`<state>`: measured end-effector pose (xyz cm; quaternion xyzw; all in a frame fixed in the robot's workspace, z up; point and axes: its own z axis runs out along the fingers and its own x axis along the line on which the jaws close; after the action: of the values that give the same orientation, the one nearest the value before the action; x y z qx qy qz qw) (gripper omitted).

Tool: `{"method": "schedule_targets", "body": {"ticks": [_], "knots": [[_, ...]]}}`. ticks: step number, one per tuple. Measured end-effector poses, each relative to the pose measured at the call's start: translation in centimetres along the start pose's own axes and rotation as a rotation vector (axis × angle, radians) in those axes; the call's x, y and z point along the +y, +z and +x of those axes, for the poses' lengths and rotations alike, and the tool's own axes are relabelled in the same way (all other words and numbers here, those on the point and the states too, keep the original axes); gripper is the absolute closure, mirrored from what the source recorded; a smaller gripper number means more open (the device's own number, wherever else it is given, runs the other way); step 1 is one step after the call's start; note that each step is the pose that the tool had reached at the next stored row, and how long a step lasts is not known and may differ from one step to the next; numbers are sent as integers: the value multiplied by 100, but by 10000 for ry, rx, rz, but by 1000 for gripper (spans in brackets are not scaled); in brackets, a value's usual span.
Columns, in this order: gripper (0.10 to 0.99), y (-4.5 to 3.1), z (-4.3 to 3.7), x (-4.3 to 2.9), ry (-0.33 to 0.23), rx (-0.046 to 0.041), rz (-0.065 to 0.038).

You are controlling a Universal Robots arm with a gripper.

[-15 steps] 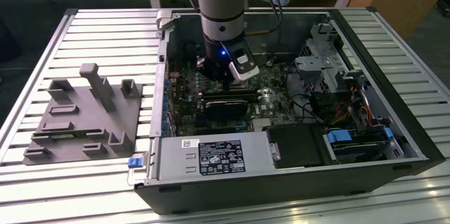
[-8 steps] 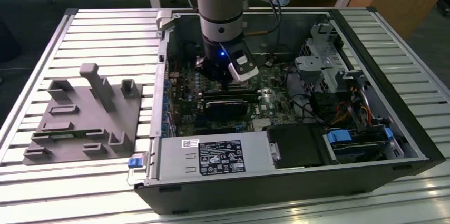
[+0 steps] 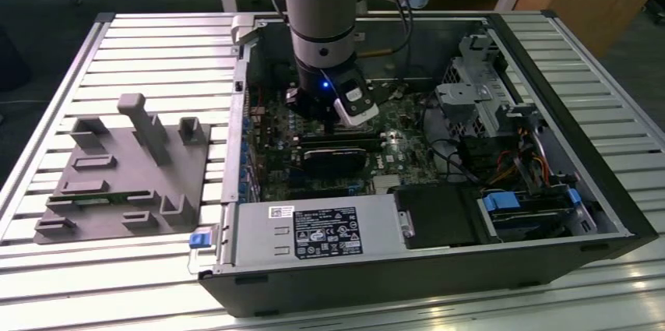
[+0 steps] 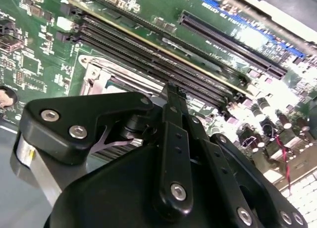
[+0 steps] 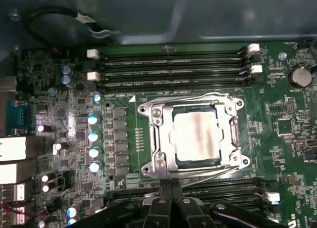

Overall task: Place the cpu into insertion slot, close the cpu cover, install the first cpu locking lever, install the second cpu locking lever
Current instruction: 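Install the second cpu locking lever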

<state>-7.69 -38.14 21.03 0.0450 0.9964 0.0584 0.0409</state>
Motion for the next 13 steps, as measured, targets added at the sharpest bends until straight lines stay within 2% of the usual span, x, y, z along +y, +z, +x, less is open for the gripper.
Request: {"method": "schedule_targets", "body": {"ticks": [5, 11, 13], "knots": [[980, 6, 34, -39, -75, 29, -211], [980, 4, 35, -100, -74, 47, -412], [980, 7, 38, -112, -66, 57, -536]]}}
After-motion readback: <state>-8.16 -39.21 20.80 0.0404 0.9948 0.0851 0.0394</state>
